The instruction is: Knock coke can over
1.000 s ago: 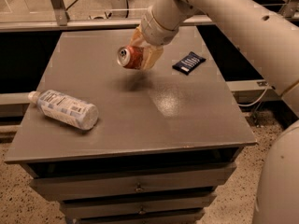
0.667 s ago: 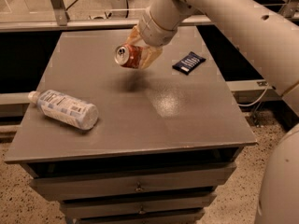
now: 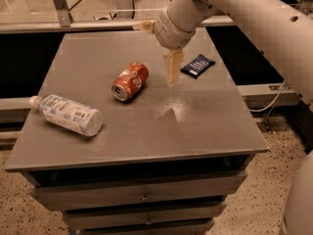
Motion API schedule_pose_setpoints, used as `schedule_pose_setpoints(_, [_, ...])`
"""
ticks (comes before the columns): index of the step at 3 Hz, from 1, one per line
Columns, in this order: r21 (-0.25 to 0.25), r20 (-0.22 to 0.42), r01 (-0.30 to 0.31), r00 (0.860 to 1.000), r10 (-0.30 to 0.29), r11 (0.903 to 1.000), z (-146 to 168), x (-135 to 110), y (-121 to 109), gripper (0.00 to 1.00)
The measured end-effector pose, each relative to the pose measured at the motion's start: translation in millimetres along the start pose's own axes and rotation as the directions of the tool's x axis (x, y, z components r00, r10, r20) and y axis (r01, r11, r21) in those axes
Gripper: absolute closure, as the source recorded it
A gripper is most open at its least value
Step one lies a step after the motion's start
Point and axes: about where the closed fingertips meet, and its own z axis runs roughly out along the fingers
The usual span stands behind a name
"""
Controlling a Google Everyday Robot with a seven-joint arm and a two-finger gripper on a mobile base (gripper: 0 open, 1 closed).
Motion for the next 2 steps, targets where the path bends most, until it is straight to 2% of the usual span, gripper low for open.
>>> schedule_pose_setpoints(1, [0.036,0.052,-0.108,0.993,0.106,0.9935,-13.9,34.2,12.3,0.0])
schedule_pose_setpoints(2, [0.141,0.189,-0.326,0.936,0.298,0.9348,-48.9,71.3,20.5,0.0])
